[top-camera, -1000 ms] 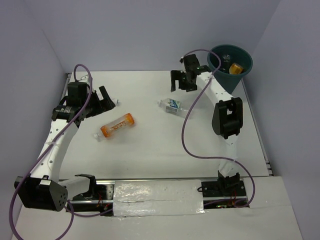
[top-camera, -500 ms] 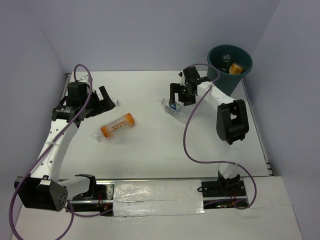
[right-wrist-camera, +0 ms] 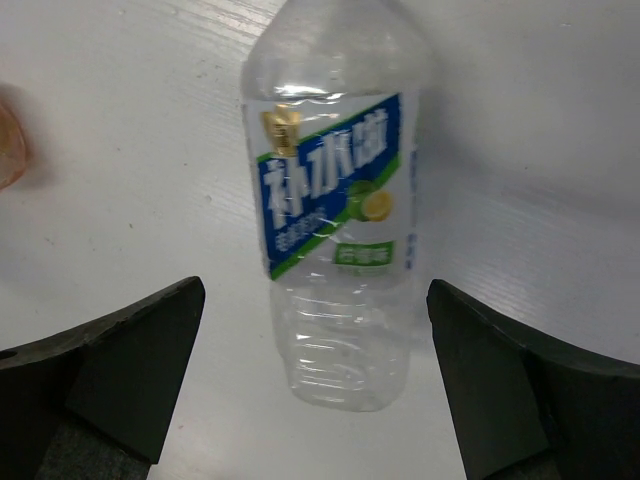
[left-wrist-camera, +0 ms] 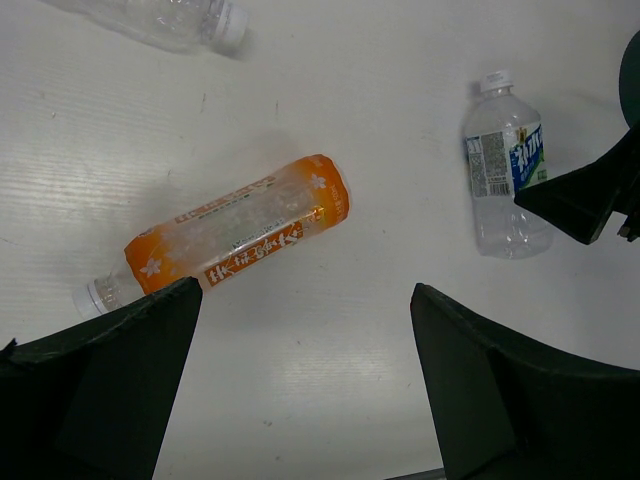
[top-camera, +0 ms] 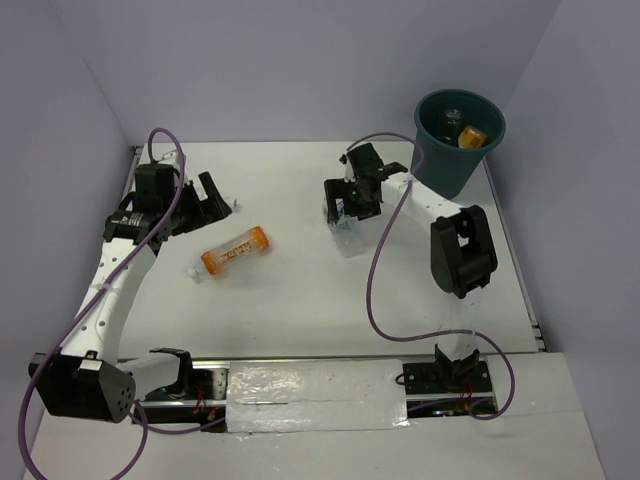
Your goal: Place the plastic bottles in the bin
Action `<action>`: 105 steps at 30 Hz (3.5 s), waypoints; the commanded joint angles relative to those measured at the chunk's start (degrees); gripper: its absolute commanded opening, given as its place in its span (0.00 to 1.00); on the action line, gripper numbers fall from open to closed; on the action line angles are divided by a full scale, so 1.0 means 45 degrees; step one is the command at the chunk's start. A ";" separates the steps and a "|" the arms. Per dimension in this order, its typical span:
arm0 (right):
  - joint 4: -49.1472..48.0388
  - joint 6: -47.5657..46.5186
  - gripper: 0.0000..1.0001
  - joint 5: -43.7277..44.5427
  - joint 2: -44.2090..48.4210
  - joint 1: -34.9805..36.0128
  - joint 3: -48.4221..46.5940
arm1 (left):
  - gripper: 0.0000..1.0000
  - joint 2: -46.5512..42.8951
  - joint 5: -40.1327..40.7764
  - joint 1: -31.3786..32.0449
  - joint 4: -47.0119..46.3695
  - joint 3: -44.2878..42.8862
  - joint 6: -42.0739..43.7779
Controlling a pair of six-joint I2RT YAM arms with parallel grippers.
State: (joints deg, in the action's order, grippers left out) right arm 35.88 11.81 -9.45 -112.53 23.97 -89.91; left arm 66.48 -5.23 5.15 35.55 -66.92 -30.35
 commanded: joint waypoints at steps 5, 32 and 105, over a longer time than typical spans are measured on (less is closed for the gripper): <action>0.0424 -0.0301 1.00 0.1434 0.0769 0.0416 -0.0196 | 0.99 -0.0339 -0.0223 -0.0050 -0.0498 -0.0013 -0.0053; 0.0347 0.0226 0.97 0.2784 -0.1554 0.1119 -0.1368 | 0.99 -0.0222 -0.0067 -0.0050 -0.0380 -0.0247 -0.0052; -0.2858 0.1046 0.97 0.6693 0.3697 -0.3962 -0.6720 | 0.99 0.1712 0.0362 -0.0050 -0.0693 -0.1966 0.0260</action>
State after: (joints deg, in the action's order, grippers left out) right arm 20.14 16.53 26.24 -101.58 3.29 -117.05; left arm 76.90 -4.29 5.15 32.23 -73.30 -30.13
